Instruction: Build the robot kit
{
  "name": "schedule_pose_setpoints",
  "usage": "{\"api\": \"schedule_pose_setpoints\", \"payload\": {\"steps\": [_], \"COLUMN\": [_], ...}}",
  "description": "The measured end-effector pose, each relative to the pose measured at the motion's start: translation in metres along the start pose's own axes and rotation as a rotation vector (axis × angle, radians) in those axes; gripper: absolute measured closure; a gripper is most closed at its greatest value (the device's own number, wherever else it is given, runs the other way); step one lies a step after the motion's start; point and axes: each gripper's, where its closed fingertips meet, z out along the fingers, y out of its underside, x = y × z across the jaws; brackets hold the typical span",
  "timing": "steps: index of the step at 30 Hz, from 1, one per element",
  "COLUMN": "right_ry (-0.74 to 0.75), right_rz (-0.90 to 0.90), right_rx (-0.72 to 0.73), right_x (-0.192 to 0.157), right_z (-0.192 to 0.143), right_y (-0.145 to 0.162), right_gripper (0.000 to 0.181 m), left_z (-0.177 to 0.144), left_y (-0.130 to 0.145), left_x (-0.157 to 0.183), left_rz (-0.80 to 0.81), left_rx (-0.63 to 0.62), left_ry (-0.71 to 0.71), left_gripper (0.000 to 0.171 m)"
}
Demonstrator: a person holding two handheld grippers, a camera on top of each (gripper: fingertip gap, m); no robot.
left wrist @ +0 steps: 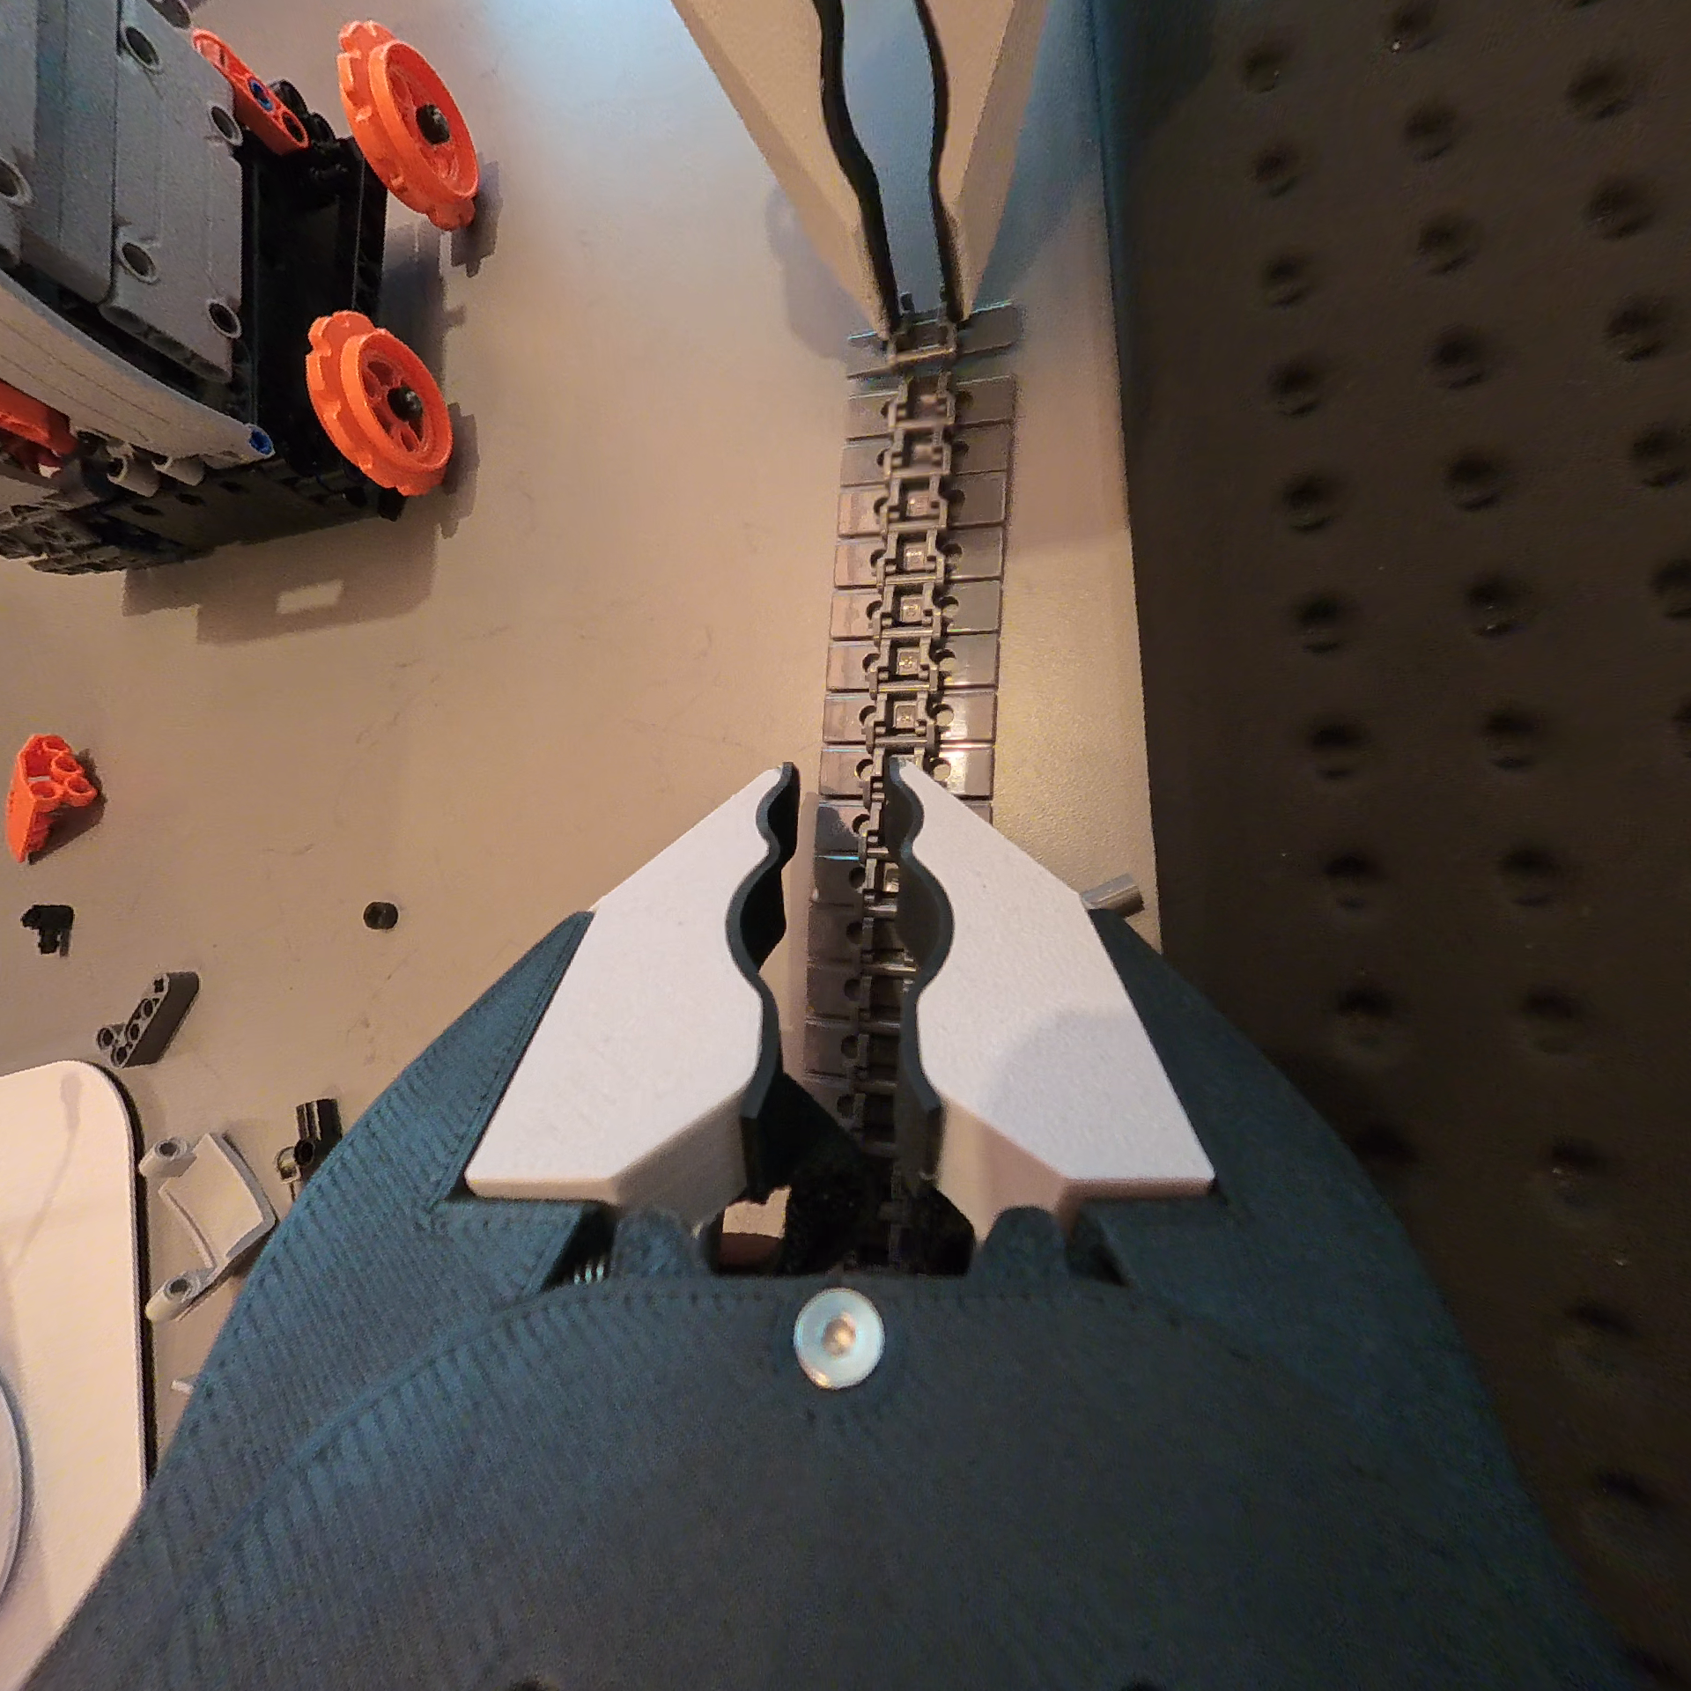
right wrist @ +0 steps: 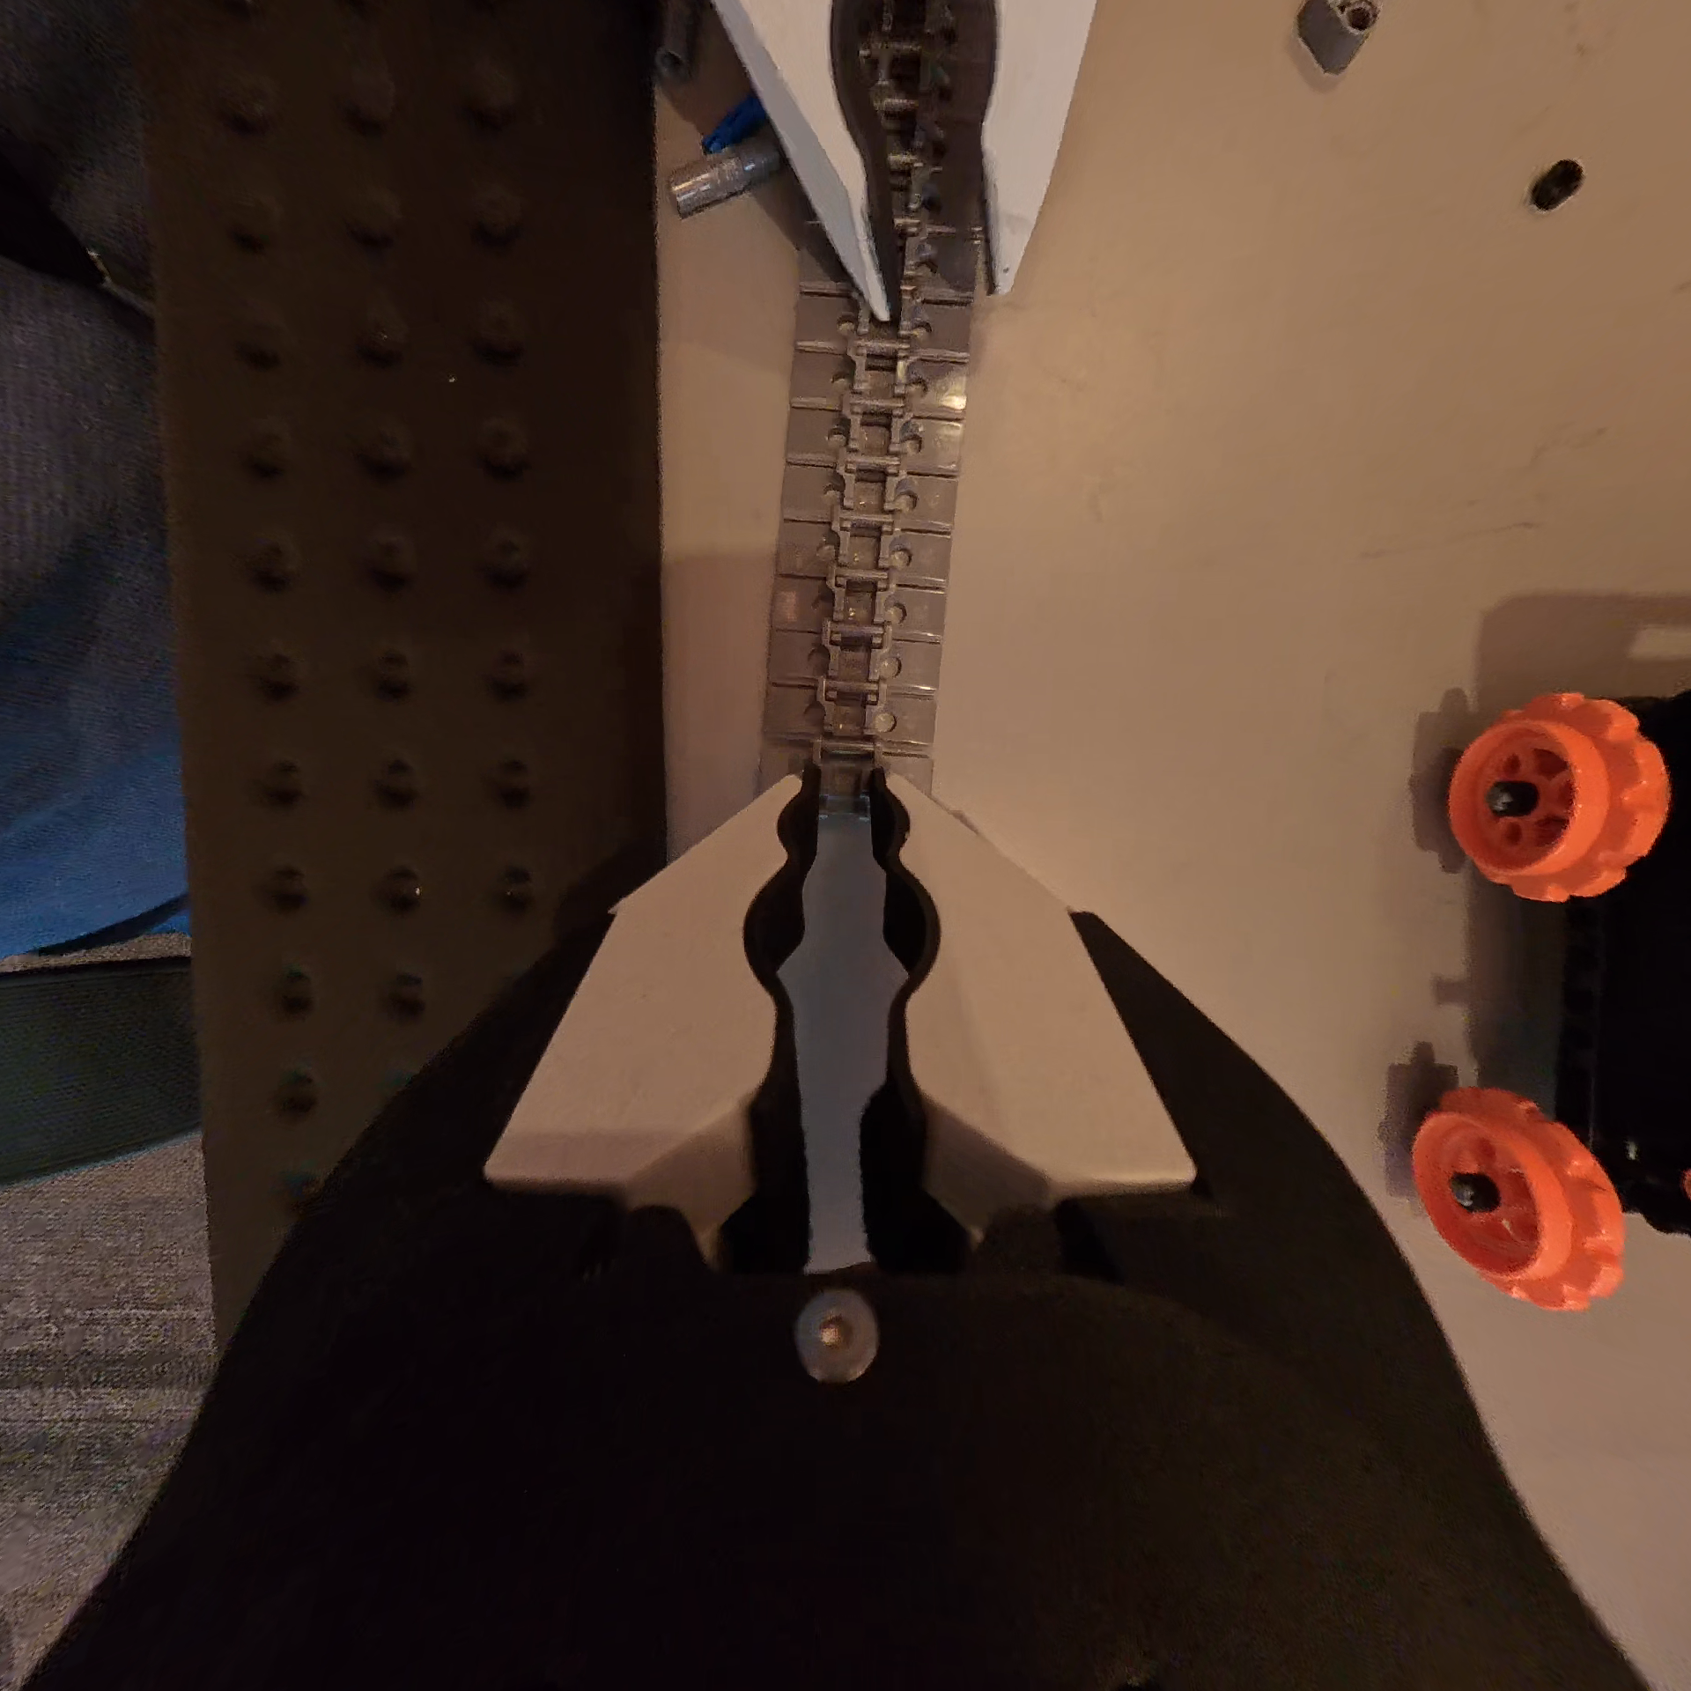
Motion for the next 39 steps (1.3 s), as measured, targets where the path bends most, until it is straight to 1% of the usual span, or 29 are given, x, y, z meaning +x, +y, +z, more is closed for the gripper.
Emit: {"api": "schedule_pose_setpoints", "payload": {"steps": [4, 8, 9, 10, 12, 13, 14, 15, 16, 18, 27, 31, 39], "right_ry": [0.02, 0.041, 0.046, 0.048, 0.062, 0.074, 0.089, 0.095, 0.091, 0.127, 0.083, 0.066, -0.006], "right_rz": [0.051, 0.051, 0.039, 0.026, 0.009, 0.009, 0.006, -0.006, -0.014, -0.033, -0.024, -0.03, -0.082], "right_rx": [-0.021, -0.065, -0.078, -0.091, -0.066, -0.038, -0.001, 0.038, 0.05, 0.018, -0.015, -0.088, -0.332], "right_x": [0.003, 0.003, 0.002, 0.001, 0.002, 0.004, 0.006, 0.006, 0.004, 0.007, 0.002, 0.001, 0.0], "right_z": [0.002, 0.005, 0.004, 0.003, -0.002, -0.006, -0.008, -0.009, -0.007, -0.001, 0.005, 0.005, 0.008], "right_y": [0.0, 0.002, 0.003, 0.004, -0.001, -0.005, -0.01, -0.016, -0.018, -0.014, -0.009, -0.008, -0.007], "right_gripper": [0.173, 0.172, 0.167, 0.156, 0.158, 0.164, 0.179, 0.181, 0.181, 0.181, 0.181, 0.181, 0.181], "left_z": [0.0, 0.0, 0.0, 0.0, -0.001, -0.001, -0.002, -0.002, -0.002, -0.002, -0.001, -0.001, -0.001], "left_y": [0.0, 0.0, 0.0, 0.0, 0.0, 0.0, 0.001, 0.001, 0.001, 0.001, 0.001, 0.001, 0.002], "left_x": [0.0, 0.001, 0.0, 0.0, 0.0, -0.001, -0.002, -0.002, -0.002, 0.001, 0.001, 0.002, 0.002], "left_rz": [0.002, 0.002, 0.002, 0.0, -0.006, -0.006, -0.007, -0.01, -0.014, -0.022, -0.023, -0.027, -0.04], "left_rx": [0.0, -0.001, -0.001, -0.001, 0.002, 0.002, 0.001, 0.003, 0.001, 0.0, -0.004, -0.003, -0.002], "left_ry": [0.001, 0.001, -0.001, 0.001, 0.002, -0.002, -0.002, 0.0, 0.002, 0.019, 0.019, 0.025, 0.033], "left_gripper": [0.155, 0.155, 0.154, 0.153, 0.152, 0.15, 0.149, 0.149, 0.149, 0.153, 0.153, 0.154, 0.155]}}
